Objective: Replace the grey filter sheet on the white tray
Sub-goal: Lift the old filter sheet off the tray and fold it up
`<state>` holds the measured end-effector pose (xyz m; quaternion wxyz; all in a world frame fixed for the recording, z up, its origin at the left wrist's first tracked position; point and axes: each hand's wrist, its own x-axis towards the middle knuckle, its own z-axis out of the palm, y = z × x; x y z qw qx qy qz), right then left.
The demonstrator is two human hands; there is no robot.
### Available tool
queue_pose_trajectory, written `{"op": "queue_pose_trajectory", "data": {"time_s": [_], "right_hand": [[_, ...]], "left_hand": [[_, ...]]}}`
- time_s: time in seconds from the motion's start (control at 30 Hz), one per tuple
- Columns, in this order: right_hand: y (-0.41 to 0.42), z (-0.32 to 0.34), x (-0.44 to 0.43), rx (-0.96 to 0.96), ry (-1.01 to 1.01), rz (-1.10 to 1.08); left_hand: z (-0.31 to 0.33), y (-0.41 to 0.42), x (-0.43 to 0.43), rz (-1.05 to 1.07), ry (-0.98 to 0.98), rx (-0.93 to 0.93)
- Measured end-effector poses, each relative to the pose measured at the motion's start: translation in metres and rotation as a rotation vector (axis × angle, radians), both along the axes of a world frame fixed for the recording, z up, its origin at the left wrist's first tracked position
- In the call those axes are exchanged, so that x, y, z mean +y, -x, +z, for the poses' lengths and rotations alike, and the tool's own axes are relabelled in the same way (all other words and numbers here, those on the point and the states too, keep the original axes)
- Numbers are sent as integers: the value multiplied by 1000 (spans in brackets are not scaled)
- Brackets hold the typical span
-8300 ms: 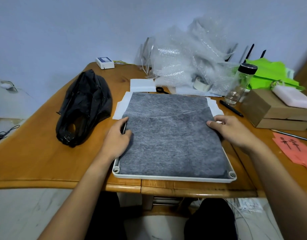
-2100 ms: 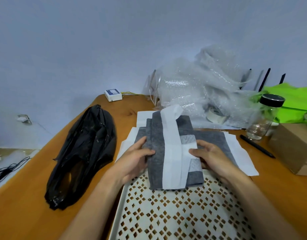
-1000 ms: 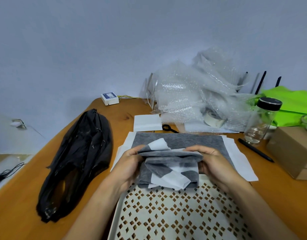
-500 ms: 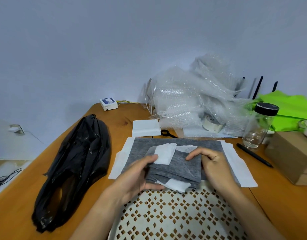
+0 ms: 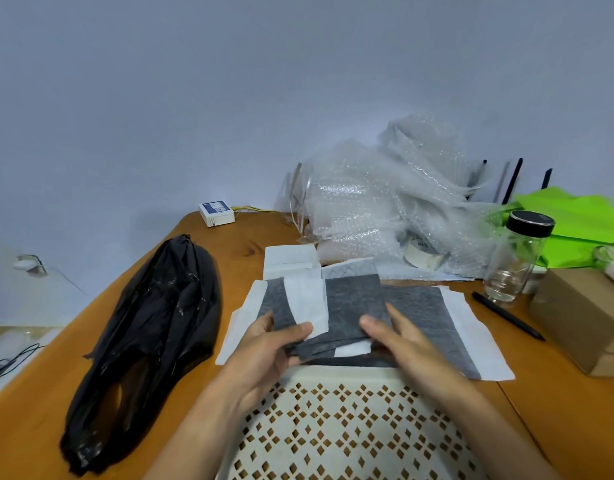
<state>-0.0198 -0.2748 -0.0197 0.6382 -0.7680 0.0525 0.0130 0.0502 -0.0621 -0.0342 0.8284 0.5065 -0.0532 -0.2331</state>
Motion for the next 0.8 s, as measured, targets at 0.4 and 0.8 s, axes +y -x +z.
{"op": "queue_pose_trajectory", "data": {"time_s": [0.4,0.8], "right_hand": [[-4,2,-4,-95,-100,-144],[-3,3,-3,-101,-190,-101]], "left_hand": [[1,2,2,-32,-316,-147],[14,6,15,-165,-398,-269]]}}
